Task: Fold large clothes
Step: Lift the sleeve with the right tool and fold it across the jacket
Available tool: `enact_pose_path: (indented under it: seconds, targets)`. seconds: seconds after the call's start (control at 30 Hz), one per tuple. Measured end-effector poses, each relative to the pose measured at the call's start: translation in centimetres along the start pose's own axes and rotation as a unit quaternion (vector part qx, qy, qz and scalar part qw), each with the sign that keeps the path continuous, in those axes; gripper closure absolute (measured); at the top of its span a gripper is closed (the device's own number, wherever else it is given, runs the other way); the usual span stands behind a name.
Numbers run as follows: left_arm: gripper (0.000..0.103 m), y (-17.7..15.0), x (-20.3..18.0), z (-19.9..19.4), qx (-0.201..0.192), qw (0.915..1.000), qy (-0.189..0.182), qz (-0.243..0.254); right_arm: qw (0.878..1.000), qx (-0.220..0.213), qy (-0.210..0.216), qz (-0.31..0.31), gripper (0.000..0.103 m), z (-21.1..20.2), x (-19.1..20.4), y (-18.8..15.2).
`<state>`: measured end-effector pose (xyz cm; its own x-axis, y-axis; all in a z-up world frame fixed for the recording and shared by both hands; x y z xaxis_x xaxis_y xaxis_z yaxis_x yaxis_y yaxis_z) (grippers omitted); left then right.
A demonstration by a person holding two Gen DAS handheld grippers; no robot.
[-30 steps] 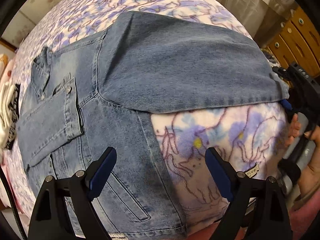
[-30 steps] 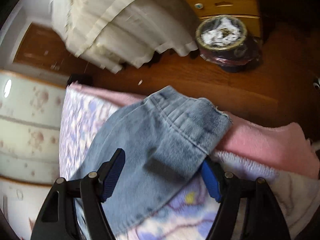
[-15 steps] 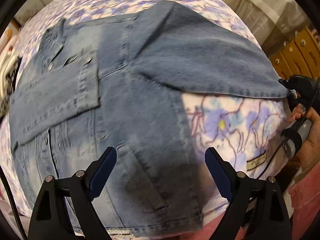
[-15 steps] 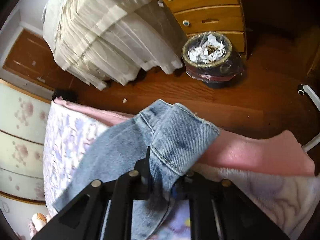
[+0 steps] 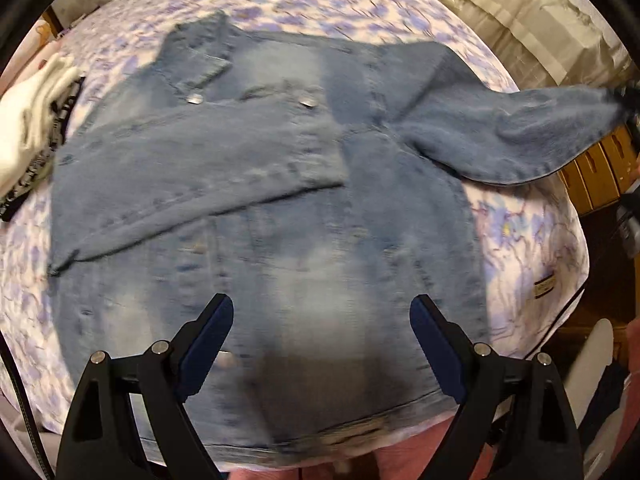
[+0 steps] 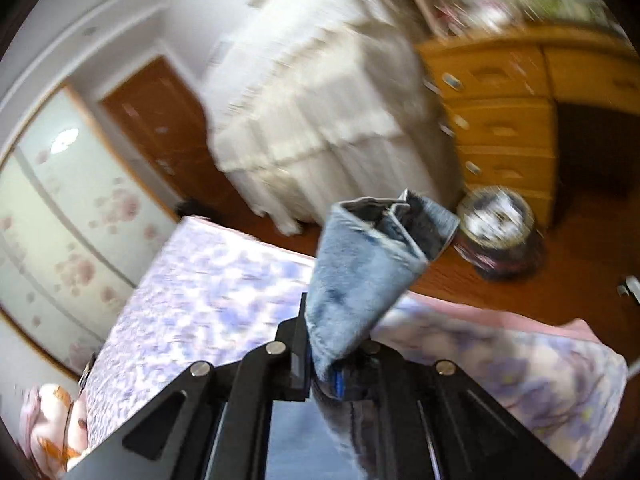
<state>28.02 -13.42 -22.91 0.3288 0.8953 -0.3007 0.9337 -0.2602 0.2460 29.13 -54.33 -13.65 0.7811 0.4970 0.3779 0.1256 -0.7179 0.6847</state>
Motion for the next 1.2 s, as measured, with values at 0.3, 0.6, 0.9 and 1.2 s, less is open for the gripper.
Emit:
enact_pose_path:
  seconds: [0.3,0.6,0.9,1.2]
  targets:
    - [0.014,1.0,9.7,-5.7,-0.041,0.9988,0.017,-0.019,0.99,-0.051,0.079,-0.11,0.098,-8.4,15.4,-4.6]
    - [0.014,0.8,18.2,-8.8,-0.073,0.9952,0.022,-0.062,0.971,-0.032,0.151,-0.182,0.098,-12.8,25.8,-13.6]
    - [0.014,-1.1,25.7,-10.1,-0.091,0.9868,0.028,-0.131,0.943,0.05,0.205,-0.258,0.098,-12.4,33.1,-26.6]
    - [0.014,-3.2,30.9,-9.5,-0.084,0.9776,0.025,-0.191,0.898,0.177,0.157,-0.371,0.097,-7.8,33.9,-40.9]
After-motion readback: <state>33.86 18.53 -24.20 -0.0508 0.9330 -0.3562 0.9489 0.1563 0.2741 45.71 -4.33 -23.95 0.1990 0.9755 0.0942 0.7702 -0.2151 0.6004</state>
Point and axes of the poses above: each gripper's, at about its wrist camera, not at the fingertips, and z roughly the way its jaws point, x to its left, y to its top, the point moved 5 cm from there along z, roughly the way its jaws point, and after that the axes turned 12 degrees about -y, right-handed, at the moved point
